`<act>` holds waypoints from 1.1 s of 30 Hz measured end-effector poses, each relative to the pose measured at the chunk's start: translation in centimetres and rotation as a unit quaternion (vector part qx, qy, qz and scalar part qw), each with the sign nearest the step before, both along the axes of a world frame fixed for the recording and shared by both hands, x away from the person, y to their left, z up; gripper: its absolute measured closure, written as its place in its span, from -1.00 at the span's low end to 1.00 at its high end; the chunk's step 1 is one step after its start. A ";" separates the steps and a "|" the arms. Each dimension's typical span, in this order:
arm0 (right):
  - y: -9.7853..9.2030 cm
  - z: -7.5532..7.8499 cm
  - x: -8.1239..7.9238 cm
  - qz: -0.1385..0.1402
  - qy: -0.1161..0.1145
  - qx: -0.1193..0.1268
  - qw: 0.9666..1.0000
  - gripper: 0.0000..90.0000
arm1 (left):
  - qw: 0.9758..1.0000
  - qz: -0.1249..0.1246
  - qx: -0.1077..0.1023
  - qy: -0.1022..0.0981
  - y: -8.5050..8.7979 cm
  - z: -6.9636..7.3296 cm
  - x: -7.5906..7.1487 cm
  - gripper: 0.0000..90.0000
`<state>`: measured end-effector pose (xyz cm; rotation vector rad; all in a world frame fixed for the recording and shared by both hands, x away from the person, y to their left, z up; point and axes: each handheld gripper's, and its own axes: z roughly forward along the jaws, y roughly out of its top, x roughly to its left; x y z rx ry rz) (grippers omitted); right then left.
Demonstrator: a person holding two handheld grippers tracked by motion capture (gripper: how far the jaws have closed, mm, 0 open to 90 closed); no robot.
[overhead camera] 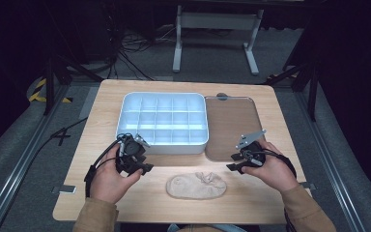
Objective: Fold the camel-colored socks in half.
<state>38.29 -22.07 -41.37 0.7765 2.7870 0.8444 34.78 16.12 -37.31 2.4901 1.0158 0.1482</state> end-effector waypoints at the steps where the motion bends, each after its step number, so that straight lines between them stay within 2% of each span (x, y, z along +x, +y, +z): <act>1: 0.0 0.0 0.0 0.000 0.000 0.000 1.000 0.27 | 1.000 -0.001 0.004 -0.003 -0.1 0.1 -0.1 0.28; 2: 0.0 0.4 -0.1 -0.003 -0.014 -0.004 1.000 0.36 | 1.000 -0.003 0.009 -0.008 -0.3 0.3 -0.3 0.28; 5: -0.1 0.7 -0.1 -0.008 -0.011 0.002 1.000 0.41 | 1.000 -0.003 0.010 -0.007 -0.5 0.4 -0.4 0.27; 7: -0.2 0.8 -0.2 -0.019 -0.007 0.012 1.000 0.43 | 1.000 -0.002 0.014 -0.002 -0.7 0.4 -0.4 0.27; 8: -0.2 0.8 -0.2 -0.022 -0.002 0.018 1.000 0.43 | 1.000 -0.001 0.012 0.008 -0.9 0.3 -0.5 0.27; 10: -0.1 0.8 -0.3 -0.021 -0.007 0.022 1.000 0.43 | 1.000 -0.002 0.003 0.021 -1.1 0.1 -0.5 0.33; 12: -0.1 0.8 -0.3 -0.022 -0.009 0.025 0.999 0.42 | 1.000 0.003 0.000 0.025 -1.2 0.0 -0.6 0.34; 15: 0.2 0.7 -0.4 -0.019 -0.010 0.030 0.999 0.40 | 0.999 0.004 -0.032 0.020 -1.2 0.3 -1.0 0.39; 17: 0.4 0.5 -0.5 -0.014 -0.008 0.030 0.999 0.39 | 0.999 0.002 -0.046 0.014 -1.5 0.4 -1.2 0.42; 19: 0.6 0.4 -0.6 -0.011 -0.005 0.029 1.000 0.39 | 0.999 -0.002 -0.039 0.006 -2.1 0.4 -1.4 0.43; 21: 0.8 0.3 -0.7 -0.008 -0.004 0.029 1.000 0.39 | 0.999 -0.008 -0.042 0.006 -2.6 0.2 -1.5 0.45; 24: 1.1 0.2 -0.7 -0.003 0.001 0.029 1.000 0.39 | 0.999 -0.019 -0.043 0.019 -3.6 -0.4 -1.3 0.43; 26: 1.2 0.0 -0.8 -0.002 0.002 0.027 1.000 0.38 | 0.998 -0.020 -0.041 0.035 -4.1 -1.0 -1.2 0.41; 29: 1.3 -0.1 -0.8 0.000 0.004 0.027 1.000 0.37 | 0.997 -0.012 -0.055 0.050 -4.5 -1.8 -1.2 0.39; 31: 1.5 -0.3 -1.0 0.003 0.006 0.029 1.000 0.34 | 0.997 -0.004 -0.056 0.059 -4.9 -2.4 -1.2 0.38; 33: 1.5 -0.3 -1.0 0.006 0.005 0.029 1.000 0.33 | 0.997 0.003 -0.047 0.062 -5.2 -2.9 -1.2 0.38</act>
